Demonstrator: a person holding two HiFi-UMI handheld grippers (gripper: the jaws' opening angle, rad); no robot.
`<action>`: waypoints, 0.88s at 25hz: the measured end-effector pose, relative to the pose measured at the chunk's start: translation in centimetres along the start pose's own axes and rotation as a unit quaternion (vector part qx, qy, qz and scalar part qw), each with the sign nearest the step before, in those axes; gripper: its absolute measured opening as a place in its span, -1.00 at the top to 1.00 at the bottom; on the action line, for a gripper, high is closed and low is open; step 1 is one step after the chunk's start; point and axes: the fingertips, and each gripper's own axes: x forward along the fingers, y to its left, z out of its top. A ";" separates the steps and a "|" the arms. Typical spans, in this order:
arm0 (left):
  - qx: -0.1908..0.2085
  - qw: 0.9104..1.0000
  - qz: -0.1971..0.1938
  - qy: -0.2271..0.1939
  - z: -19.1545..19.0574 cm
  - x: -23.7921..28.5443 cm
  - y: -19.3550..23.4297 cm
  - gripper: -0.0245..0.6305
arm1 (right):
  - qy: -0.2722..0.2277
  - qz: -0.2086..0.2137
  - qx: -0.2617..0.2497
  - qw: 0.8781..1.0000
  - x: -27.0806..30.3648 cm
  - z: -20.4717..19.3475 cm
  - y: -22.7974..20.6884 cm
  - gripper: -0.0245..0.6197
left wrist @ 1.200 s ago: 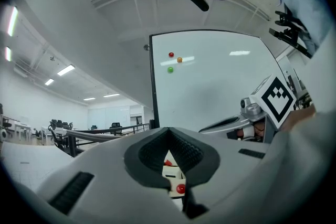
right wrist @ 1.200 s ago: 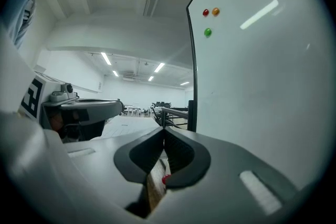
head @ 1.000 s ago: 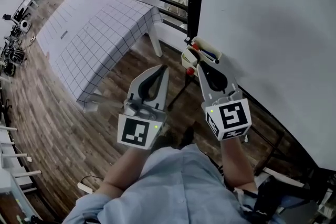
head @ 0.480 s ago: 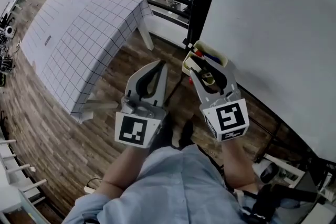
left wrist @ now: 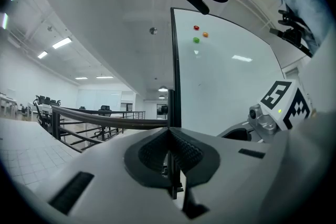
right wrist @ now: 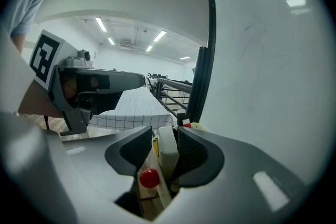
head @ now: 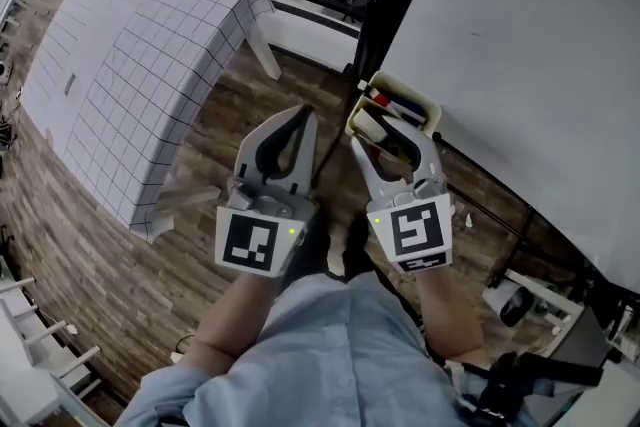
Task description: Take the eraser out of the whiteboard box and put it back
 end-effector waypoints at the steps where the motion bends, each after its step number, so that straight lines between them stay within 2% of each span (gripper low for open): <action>1: -0.001 1.000 -0.002 0.001 -0.1 0.1 0.1 0.93 | 0.003 -0.009 -0.006 1.000 0.0 0.0 -0.1 0.47; 7: -0.007 1.000 -0.020 0.004 -0.7 1.0 0.3 0.93 | 0.028 -0.031 -0.029 0.999 0.5 -0.7 0.0 0.47; 15: -0.012 0.999 -0.041 0.009 -1.2 1.4 0.8 0.93 | 0.064 -0.070 -0.070 0.993 1.0 -1.2 -0.1 0.36; 18: -0.013 0.999 -0.044 0.010 -1.2 1.5 1.3 0.93 | 0.054 -0.087 -0.076 0.992 0.6 -0.1 -0.4 0.35; 20: -0.014 0.999 -0.048 0.014 -1.5 1.7 1.6 0.93 | 0.037 -0.086 -0.066 0.993 0.2 1.1 -0.8 0.34; 22: -0.018 0.998 -0.050 0.015 -1.6 1.9 1.8 0.93 | 0.045 -0.070 -0.058 0.995 0.3 1.1 -0.8 0.31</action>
